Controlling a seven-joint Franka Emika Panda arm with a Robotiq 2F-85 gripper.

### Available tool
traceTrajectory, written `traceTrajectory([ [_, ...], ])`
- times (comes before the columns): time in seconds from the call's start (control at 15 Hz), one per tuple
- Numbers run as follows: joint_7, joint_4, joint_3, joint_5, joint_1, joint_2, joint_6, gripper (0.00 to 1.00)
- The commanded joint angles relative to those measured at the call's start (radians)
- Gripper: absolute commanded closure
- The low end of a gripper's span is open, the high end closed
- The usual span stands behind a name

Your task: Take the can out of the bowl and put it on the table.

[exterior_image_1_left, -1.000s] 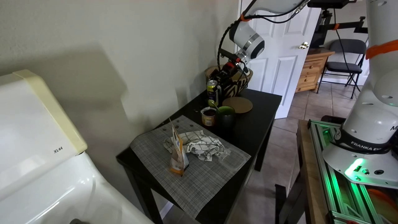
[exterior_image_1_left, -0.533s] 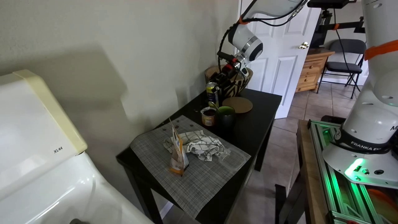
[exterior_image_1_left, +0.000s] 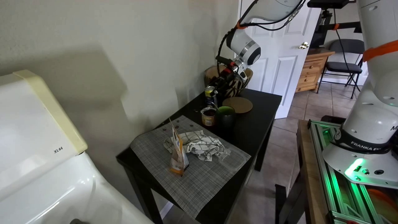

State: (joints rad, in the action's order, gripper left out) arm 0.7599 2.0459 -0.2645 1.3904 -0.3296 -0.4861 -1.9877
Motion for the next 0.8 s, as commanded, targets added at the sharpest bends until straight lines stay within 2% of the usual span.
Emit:
traceTrajectory([
  [0.0, -0.007, -0.012, 0.001, 0.045, 0.01, -0.012, -0.02, 0.62],
  [0.07, -0.013, -0.011, 0.0, 0.05, 0.014, -0.012, -0.033, 0.14],
  [0.13, -0.012, -0.011, 0.0, 0.051, 0.017, -0.012, -0.045, 0.22],
  [0.2, -0.012, -0.011, -0.001, 0.054, 0.021, -0.01, -0.057, 0.17],
  [0.27, -0.012, -0.012, -0.001, 0.054, 0.025, -0.007, -0.069, 0.0],
  [0.73, -0.023, 0.037, -0.013, -0.011, 0.047, 0.092, -0.096, 0.0],
])
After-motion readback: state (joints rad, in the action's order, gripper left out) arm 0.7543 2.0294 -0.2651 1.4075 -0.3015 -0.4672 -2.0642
